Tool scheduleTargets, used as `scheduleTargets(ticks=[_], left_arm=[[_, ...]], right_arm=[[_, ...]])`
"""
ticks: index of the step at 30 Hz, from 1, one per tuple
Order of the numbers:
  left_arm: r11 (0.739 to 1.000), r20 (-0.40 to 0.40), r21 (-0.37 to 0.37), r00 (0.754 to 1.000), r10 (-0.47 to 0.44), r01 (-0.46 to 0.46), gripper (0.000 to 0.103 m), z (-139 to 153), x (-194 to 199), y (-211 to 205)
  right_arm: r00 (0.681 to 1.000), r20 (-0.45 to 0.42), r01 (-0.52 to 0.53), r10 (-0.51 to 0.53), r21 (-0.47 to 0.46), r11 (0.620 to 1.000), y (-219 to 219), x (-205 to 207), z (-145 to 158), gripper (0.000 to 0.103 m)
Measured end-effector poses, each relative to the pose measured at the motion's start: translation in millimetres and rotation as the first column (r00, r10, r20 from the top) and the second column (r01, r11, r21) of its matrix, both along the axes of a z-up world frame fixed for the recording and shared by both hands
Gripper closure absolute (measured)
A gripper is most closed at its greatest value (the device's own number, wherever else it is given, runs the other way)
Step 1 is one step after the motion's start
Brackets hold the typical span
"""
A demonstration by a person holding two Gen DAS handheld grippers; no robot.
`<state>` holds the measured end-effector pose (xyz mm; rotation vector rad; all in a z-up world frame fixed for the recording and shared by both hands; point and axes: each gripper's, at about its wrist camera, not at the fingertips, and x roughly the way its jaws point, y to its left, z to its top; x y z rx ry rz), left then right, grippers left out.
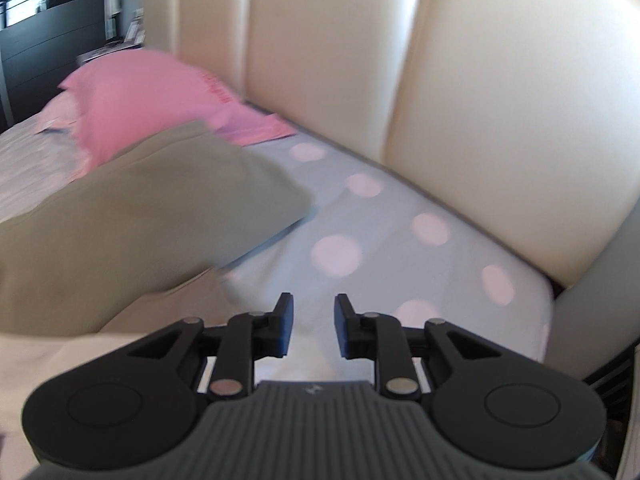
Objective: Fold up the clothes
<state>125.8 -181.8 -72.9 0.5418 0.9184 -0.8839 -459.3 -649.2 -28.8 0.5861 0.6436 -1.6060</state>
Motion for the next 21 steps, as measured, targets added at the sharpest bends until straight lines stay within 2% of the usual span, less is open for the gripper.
scheduleTargets(ticks=[4, 8, 14, 17, 21], left_arm=[[0.998, -0.09, -0.002, 0.994, -0.055, 0.055, 0.074, -16, -17, -1], [0.995, -0.158, 0.011, 0.983, -0.092, 0.095, 0.074, -28, -34, -2], [0.989, -0.184, 0.029, 0.973, -0.139, 0.147, 0.074, -38, -59, -1], [0.988, -0.18, 0.021, 0.973, -0.146, 0.152, 0.074, -36, -70, 3], [0.982, -0.167, -0.028, 0.967, -0.191, 0.189, 0.074, -26, -91, 6]], right_arm=[[0.983, 0.053, -0.176, 0.175, 0.019, 0.984, 35, 37, -10, 0.078], [0.932, 0.12, -0.349, 0.341, 0.054, 0.936, 75, 77, -27, 0.078], [0.819, 0.239, -0.555, 0.522, 0.098, 0.826, 134, 129, -59, 0.078], [0.771, 0.24, -0.629, 0.59, 0.143, 0.764, 168, 155, -78, 0.078], [0.728, 0.217, -0.685, 0.65, 0.228, 0.692, 206, 173, -101, 0.078]])
